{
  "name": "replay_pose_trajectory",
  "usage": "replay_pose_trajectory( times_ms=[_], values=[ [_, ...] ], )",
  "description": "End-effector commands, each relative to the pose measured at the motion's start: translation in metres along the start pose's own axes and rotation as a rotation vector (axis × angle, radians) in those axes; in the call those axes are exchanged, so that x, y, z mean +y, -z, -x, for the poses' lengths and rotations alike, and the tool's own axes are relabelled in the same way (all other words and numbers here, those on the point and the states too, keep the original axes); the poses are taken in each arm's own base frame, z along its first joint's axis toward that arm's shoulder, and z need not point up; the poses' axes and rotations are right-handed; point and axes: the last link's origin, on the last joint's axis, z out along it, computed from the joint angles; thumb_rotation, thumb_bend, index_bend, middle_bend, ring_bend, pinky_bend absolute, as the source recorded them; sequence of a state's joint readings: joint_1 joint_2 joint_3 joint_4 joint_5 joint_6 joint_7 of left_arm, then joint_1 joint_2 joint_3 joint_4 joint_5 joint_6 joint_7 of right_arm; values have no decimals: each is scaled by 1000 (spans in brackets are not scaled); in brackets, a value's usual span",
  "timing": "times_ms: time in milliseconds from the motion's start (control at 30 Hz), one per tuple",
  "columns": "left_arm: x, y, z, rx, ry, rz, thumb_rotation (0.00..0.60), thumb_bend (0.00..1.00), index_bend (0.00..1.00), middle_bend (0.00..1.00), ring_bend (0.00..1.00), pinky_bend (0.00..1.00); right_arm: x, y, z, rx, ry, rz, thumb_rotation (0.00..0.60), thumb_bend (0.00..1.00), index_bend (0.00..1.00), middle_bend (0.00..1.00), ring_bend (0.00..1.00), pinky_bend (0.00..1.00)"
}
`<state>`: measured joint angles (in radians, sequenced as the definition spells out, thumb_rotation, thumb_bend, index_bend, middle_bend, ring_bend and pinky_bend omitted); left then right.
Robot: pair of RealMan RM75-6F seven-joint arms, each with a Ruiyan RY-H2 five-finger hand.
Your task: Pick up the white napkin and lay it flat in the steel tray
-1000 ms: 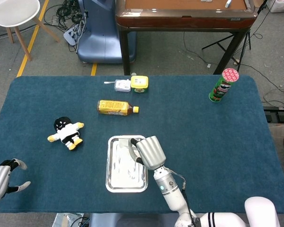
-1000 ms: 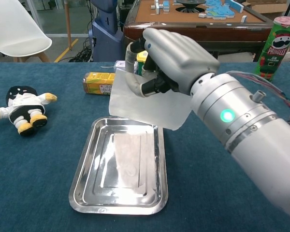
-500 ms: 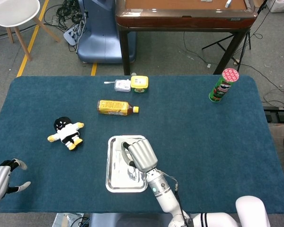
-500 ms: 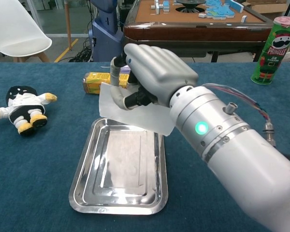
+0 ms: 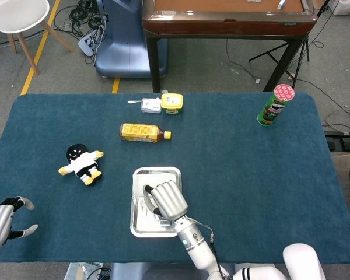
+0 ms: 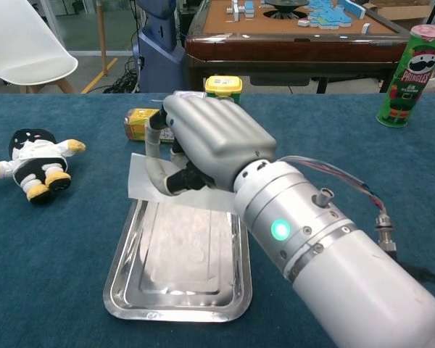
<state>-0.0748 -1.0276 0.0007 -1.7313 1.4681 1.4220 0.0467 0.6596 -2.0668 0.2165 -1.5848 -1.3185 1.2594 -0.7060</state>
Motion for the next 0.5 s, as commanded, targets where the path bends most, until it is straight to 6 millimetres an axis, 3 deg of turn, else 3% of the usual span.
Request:
replay_pose_trajectory(
  times_ms=[33, 500],
  values=[
    [0, 0, -1, 3, 2, -1, 600, 67, 480, 439, 365, 579, -2, 2, 2, -7, 2, -3, 600, 553, 617, 1000, 1000, 1000],
    [0, 0, 1, -7, 2, 1, 600, 67, 480, 439, 365, 579, -3, 2, 8, -3, 22, 50, 600, 553, 617, 1000, 1000, 1000]
  ],
)
